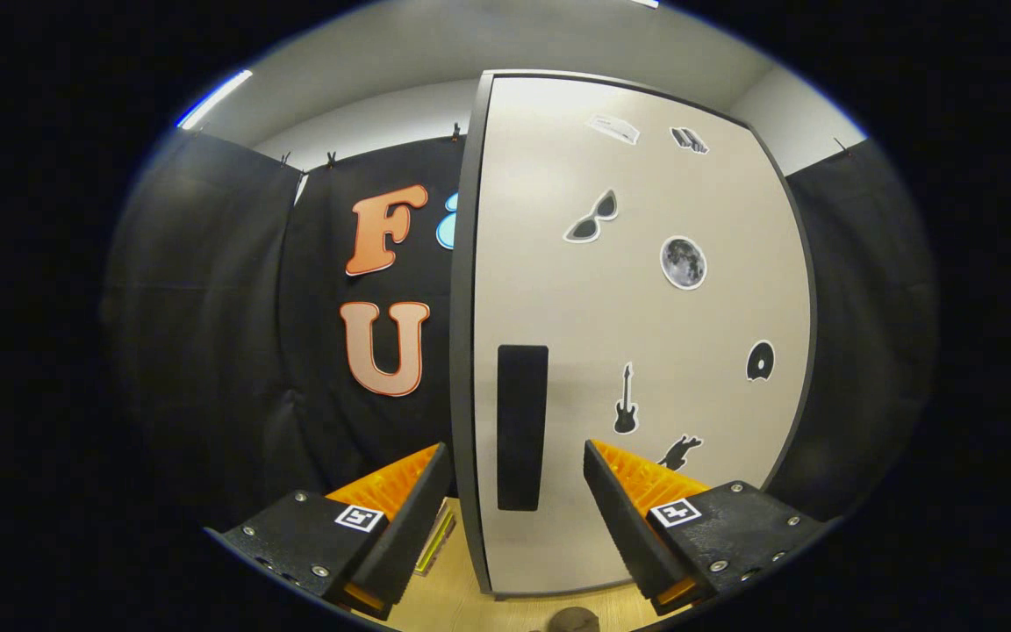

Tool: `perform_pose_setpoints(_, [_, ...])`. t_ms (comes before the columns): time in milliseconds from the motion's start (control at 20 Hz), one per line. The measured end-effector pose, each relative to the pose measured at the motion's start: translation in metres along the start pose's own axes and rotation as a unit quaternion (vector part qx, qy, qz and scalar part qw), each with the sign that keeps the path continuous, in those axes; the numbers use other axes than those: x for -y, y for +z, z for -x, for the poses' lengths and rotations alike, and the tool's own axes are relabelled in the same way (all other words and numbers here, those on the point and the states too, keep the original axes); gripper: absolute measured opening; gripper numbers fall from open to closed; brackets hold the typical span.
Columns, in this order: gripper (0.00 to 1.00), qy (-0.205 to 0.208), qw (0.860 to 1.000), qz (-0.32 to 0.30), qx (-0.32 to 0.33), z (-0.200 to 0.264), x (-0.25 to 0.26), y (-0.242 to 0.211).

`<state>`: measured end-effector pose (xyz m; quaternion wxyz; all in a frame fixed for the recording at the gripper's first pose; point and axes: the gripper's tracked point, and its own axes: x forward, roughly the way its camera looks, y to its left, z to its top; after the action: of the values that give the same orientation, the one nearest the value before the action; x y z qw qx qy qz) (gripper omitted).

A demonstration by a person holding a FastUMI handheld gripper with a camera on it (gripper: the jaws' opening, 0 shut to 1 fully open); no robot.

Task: Open the shoe cabinet door, grab the shoes and put them into the shoe cabinet, then close the shoe cabinet door.

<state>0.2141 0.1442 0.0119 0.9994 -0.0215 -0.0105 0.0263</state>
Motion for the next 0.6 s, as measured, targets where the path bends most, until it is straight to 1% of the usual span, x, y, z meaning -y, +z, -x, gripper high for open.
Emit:
perform_pose_setpoints(200, [0.95,-0.012,1.0,-0.016,0.001,-0.018,0.007,0.001])
perform_pose_setpoints(400, [0.94,-0.013,1.0,-0.009,0.004,-0.033,0.003,0.002])
perform_pose_setpoints(500, [0.86,-0.015,1.0,-0.006,0.001,-0.04,0.001,0.001])
perform_pose_setpoints(550, [0.73,-0.019,1.0,-0.006,-0.006,-0.042,0.0,-0.002])
perform_pose_setpoints(600, [0.63,-0.019,1.0,-0.007,-0.007,-0.042,0.0,-0.003])
